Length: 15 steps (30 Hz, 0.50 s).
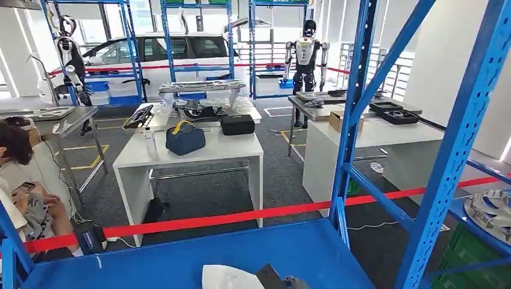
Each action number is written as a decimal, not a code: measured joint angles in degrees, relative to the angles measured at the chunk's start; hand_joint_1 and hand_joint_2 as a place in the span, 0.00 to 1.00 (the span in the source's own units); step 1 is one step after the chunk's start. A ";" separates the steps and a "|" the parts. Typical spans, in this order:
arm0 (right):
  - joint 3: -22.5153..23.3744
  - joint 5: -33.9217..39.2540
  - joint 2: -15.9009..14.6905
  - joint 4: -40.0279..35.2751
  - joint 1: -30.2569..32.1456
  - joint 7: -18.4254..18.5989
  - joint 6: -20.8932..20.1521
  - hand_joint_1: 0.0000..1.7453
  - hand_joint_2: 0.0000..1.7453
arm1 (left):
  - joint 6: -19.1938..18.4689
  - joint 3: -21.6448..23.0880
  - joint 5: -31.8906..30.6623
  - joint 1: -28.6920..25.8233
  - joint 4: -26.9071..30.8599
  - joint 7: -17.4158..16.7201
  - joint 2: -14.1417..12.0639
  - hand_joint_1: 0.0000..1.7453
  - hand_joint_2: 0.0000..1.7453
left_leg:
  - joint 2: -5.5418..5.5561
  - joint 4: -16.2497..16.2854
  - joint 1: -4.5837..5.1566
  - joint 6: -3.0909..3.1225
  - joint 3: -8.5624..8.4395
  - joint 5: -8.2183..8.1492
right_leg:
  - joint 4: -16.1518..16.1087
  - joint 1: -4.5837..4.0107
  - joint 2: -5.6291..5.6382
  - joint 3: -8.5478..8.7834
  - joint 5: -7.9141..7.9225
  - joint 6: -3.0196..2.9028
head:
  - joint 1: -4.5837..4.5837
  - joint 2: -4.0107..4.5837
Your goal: Take the parts from the cabinet and place them on the table.
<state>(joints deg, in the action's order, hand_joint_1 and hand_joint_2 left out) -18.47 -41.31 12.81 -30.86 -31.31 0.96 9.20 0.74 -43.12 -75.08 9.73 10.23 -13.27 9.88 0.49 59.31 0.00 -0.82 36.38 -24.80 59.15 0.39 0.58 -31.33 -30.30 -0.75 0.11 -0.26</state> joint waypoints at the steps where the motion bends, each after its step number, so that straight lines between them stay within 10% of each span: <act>1: 0.00 0.11 0.00 0.00 0.00 -0.11 -0.02 1.00 1.00 | -0.04 0.00 0.00 0.01 0.00 0.02 0.00 0.00 0.00 | 0.00 0.00 0.00 0.00 0.00 0.00 | 0.00 0.00 0.00 0.00 0.00 0.00 | 0.00 0.00; 15: 0.00 0.57 -0.02 0.28 0.00 -0.17 -0.85 1.00 1.00 | -0.04 -0.02 0.04 0.06 0.00 0.07 0.00 0.00 0.00 | 0.00 0.00 0.00 0.00 0.00 0.00 | 0.00 0.00 0.00 0.02 0.00 0.00 | 0.00 0.00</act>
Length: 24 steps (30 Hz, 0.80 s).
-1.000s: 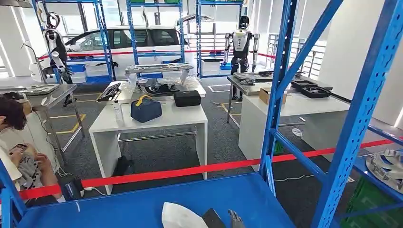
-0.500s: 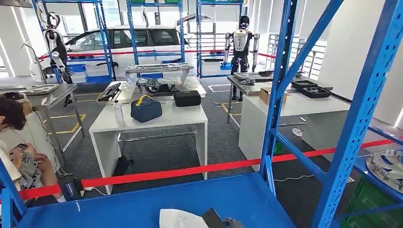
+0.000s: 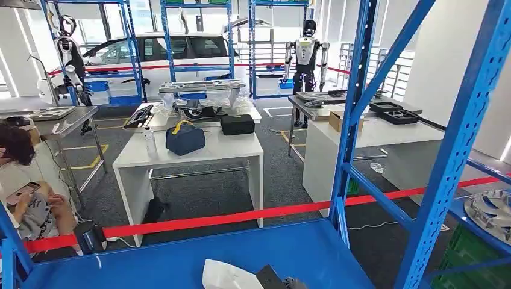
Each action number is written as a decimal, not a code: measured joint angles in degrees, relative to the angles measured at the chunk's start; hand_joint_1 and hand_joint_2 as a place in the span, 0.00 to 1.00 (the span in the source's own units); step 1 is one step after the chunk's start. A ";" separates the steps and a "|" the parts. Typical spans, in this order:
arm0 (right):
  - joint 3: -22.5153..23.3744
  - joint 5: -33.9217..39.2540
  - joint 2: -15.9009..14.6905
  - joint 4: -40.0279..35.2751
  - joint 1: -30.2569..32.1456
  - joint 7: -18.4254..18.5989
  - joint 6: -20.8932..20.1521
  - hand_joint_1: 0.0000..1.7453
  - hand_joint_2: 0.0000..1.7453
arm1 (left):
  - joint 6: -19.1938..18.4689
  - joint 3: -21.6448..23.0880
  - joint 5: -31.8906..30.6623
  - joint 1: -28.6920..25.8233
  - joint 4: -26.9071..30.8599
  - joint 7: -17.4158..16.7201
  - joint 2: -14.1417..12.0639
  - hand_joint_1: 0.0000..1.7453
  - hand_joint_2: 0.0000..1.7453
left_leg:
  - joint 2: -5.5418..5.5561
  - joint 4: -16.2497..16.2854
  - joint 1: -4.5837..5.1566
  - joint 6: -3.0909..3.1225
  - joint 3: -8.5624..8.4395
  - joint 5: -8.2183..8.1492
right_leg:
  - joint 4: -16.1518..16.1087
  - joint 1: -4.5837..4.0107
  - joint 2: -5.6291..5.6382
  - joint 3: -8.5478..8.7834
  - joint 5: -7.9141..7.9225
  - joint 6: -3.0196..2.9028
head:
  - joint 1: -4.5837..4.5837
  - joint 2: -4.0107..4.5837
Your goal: Take the parts from the cabinet and place them on the table.
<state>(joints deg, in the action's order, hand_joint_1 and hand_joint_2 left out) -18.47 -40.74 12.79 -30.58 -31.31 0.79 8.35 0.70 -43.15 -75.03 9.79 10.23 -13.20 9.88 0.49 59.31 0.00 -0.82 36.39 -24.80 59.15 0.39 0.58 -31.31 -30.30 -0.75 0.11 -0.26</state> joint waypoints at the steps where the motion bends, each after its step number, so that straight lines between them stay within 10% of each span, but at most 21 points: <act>1: 0.00 0.04 0.00 0.07 0.00 0.02 -0.02 1.00 1.00 | 0.00 0.00 0.00 0.02 0.00 0.00 0.00 0.00 0.00 | 0.00 0.00 0.00 0.00 0.00 0.00 | 0.00 0.00 0.00 0.00 0.00 0.00 | 0.00 0.00; 3: 0.00 0.17 0.00 0.24 0.00 0.02 -0.02 1.00 1.00 | 0.00 0.00 -0.07 0.03 0.00 0.02 0.00 0.00 0.00 | 0.00 0.00 0.00 0.00 0.00 0.00 | 0.00 0.00 0.00 0.00 0.00 0.00 | 0.00 0.00; 4: 0.00 0.39 0.00 0.31 0.00 0.02 0.00 1.00 1.00 | 0.02 0.00 -0.22 0.03 0.00 0.07 0.00 0.00 1.00 | 0.00 0.00 0.00 0.00 0.00 0.00 | 0.00 0.00 0.00 0.00 0.00 0.00 | 0.00 0.00; 24: 0.00 2.14 -0.26 0.90 0.01 -0.15 0.39 1.00 1.00 | 3.50 -0.09 0.07 0.03 0.00 3.19 0.00 0.00 1.00 | 0.00 0.00 0.00 0.00 0.00 0.00 | 0.00 0.00 0.00 -0.03 0.00 0.00 | 0.00 0.00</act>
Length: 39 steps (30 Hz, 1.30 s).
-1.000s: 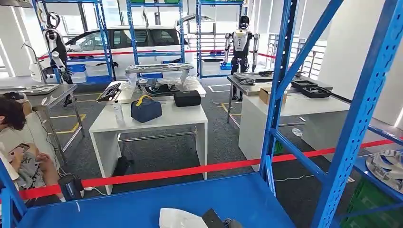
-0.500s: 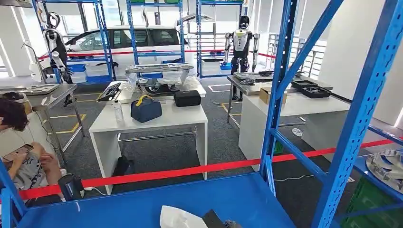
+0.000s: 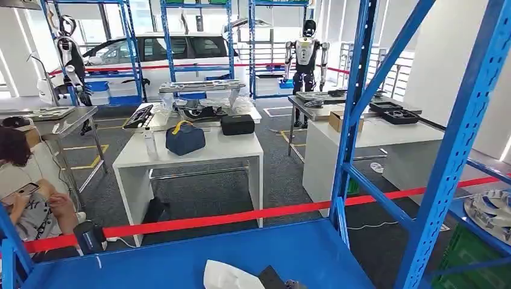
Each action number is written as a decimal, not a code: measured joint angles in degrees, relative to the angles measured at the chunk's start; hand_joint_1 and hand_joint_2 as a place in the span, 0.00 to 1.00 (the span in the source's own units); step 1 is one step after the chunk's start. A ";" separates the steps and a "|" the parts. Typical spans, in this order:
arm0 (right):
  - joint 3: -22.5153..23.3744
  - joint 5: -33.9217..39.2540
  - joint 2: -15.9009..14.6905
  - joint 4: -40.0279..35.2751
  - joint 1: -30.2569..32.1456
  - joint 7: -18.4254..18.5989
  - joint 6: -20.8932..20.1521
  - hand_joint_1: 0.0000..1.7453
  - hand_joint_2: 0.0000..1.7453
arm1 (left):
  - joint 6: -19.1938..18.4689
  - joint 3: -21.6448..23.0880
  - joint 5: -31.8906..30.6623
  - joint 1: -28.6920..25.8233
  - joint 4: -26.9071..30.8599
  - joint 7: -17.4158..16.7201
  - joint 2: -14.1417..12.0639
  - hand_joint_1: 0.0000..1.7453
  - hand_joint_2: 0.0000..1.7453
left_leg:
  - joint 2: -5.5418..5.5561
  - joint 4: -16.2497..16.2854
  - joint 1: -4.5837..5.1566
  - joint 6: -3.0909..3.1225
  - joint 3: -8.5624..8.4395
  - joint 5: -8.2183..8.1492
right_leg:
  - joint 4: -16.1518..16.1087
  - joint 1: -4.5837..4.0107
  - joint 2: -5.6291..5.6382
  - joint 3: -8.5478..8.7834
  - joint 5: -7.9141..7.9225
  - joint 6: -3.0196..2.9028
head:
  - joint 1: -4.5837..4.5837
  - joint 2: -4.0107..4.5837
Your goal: Take the parts from the cabinet and place them on the table.
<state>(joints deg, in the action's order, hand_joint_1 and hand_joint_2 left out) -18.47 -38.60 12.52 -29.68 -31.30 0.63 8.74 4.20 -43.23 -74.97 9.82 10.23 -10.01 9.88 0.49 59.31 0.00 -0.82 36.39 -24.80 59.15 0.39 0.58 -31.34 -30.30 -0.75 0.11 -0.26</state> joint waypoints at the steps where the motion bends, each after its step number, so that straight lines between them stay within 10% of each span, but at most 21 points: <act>1: 0.00 0.02 -0.02 0.00 0.00 0.00 0.00 1.00 1.00 | 0.00 0.00 0.00 0.00 0.00 0.00 0.00 0.00 1.00 | 0.00 0.00 0.00 0.00 0.00 0.00 | 0.00 0.00 0.00 -0.01 0.00 0.00 | 0.00 0.00; 9: 0.26 3.04 -0.33 -1.07 0.39 -4.49 0.83 1.00 1.00 | 1.62 0.00 -0.26 0.01 0.00 -2.01 -0.04 0.00 1.00 | -0.01 0.00 0.00 0.00 0.00 0.00 | 0.00 0.00 0.00 0.02 0.00 0.00 | 0.00 0.00; 15: 0.06 10.01 -0.33 -17.06 5.34 -10.06 -3.08 1.00 1.00 | 0.35 -0.57 0.44 -0.30 0.00 -2.29 -0.28 0.00 1.00 | 0.01 0.00 0.00 -0.02 0.02 -0.04 | 0.00 0.00 -0.01 0.02 -0.05 0.02 | 0.00 0.00; 39: -5.88 14.23 -1.77 -32.85 9.67 -12.74 -3.48 1.00 1.00 | 0.00 -1.51 0.22 -0.96 0.00 -3.17 -0.90 0.00 1.00 | 0.05 0.01 0.18 0.02 0.01 -0.10 | -0.06 0.14 -0.01 0.06 -0.09 0.07 | 0.00 0.00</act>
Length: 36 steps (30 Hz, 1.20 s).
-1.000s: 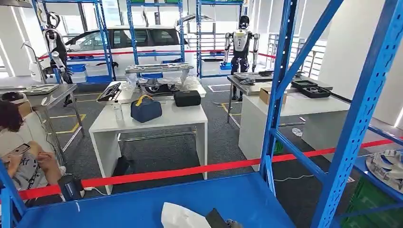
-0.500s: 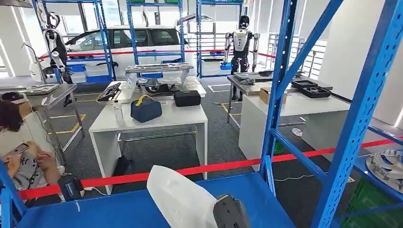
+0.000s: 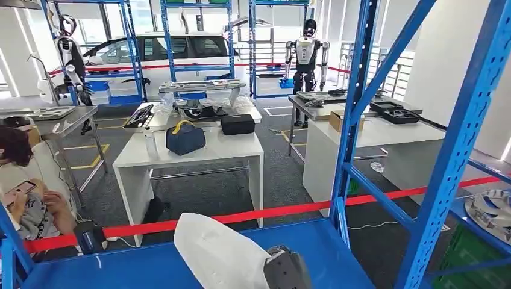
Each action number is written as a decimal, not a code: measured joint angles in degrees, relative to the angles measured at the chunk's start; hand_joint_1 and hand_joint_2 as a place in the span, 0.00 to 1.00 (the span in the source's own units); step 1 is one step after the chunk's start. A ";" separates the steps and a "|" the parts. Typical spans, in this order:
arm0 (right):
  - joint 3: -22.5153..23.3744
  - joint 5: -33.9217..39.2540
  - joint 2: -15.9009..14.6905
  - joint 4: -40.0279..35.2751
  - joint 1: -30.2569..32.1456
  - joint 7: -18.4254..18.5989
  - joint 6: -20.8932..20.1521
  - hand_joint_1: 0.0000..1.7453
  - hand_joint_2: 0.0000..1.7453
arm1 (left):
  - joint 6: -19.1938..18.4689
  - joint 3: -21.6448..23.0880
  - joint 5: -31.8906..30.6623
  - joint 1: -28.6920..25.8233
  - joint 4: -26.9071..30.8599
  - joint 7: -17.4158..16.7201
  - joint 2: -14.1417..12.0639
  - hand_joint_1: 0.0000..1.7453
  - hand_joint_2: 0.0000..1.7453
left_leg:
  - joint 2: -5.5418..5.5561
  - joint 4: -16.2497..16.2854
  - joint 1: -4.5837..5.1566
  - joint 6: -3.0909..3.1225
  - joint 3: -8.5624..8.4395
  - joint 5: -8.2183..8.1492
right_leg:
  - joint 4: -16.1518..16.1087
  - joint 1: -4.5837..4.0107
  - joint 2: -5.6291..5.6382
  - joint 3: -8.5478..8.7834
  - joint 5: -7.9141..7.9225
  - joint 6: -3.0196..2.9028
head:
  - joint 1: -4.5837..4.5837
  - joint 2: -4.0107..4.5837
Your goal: Take the parts from the cabinet and place them on the table.
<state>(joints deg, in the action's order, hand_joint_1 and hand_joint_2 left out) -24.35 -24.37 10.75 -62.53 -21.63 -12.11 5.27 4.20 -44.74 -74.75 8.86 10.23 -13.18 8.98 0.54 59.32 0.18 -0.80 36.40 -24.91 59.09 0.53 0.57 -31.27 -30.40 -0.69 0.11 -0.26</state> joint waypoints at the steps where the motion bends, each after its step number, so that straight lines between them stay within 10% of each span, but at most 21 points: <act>1: -0.26 0.22 -0.04 -0.68 0.38 -0.20 0.00 1.00 1.00 | 0.02 -0.09 0.00 -0.10 0.00 0.00 -0.04 0.00 1.00 | 0.00 0.00 0.02 0.04 0.00 -0.03 | -0.01 0.03 0.00 0.01 -0.02 0.03 | 0.00 0.00; 13: -1.42 2.16 -0.92 -12.70 7.75 -1.27 1.68 1.00 1.00 | 1.40 -0.28 -0.07 -1.89 0.00 0.98 -0.35 0.00 1.00 | -0.14 -0.72 -0.03 1.66 -0.56 -0.03 | -0.26 0.38 0.00 0.57 -0.41 1.44 | 0.02 0.00; 18: -1.42 2.18 -1.46 -14.95 9.48 -1.05 1.92 1.00 1.00 | 1.57 -0.33 0.20 -2.37 0.00 1.40 -0.26 0.00 1.00 | -0.51 -1.10 -0.07 2.19 -0.60 0.26 | 15.72 0.35 -0.20 -6.48 -9.09 1.68 | 0.04 0.00; 20: -1.44 2.18 -1.66 -15.34 10.00 -0.94 1.92 1.00 1.00 | 1.53 -0.33 0.20 -2.61 0.00 1.57 -0.26 0.00 1.00 | -0.53 -0.87 -0.14 2.03 -0.34 0.36 | 14.84 0.48 -0.22 -5.96 -6.85 1.69 | 0.04 0.00; 23: -1.44 2.16 -1.88 -16.72 10.01 -1.00 2.01 1.00 1.00 | 1.20 -0.33 -0.31 -2.68 0.00 1.90 -0.28 0.00 1.00 | -0.44 0.17 -0.32 1.34 0.47 0.57 | 0.17 0.72 -0.44 1.52 -2.03 1.53 | 0.04 0.00; 28: -1.51 2.14 -2.23 -17.96 10.46 -1.35 2.08 1.00 1.00 | 1.05 -0.33 -0.33 -2.86 0.00 1.95 -0.41 0.00 1.00 | -0.11 -0.09 -0.37 -0.98 0.98 2.01 | 0.71 0.22 -0.10 0.08 -0.02 -0.85 | 0.02 0.00; 30: -1.60 2.14 -2.25 -18.29 10.48 -1.44 2.08 1.00 1.00 | 1.05 -0.33 -0.33 -2.90 0.00 1.97 -0.50 0.00 1.00 | -0.25 3.10 -0.59 -1.64 2.51 -2.48 | 0.63 0.43 -0.25 -0.81 0.95 -1.77 | -0.04 0.00; 33: -1.60 2.14 -2.36 -18.34 10.68 -1.49 2.08 1.00 1.00 | 0.70 -0.33 -0.50 -2.88 -0.02 2.01 -0.48 0.00 1.00 | -0.26 14.90 -0.78 -2.37 5.69 -9.93 | 0.70 0.33 -0.31 -2.71 2.34 -1.89 | -0.02 0.00; 36: -1.59 2.14 -2.69 -18.36 10.92 -1.64 2.10 1.00 1.00 | 0.44 -0.33 -1.07 -2.86 0.00 1.88 -0.55 0.00 1.00 | -0.26 12.94 -0.78 -2.21 1.58 -7.14 | 0.78 0.32 -0.36 -4.71 3.88 -1.52 | -0.04 0.00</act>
<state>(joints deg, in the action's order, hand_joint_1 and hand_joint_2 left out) -25.94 -22.23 8.06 -80.89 -10.72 -13.75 7.37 4.63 -45.07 -75.82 6.00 10.23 -11.30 8.44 0.28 72.26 -0.60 -3.01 37.98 -32.04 59.87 0.85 0.21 -35.98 -26.52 -2.21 0.07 -0.26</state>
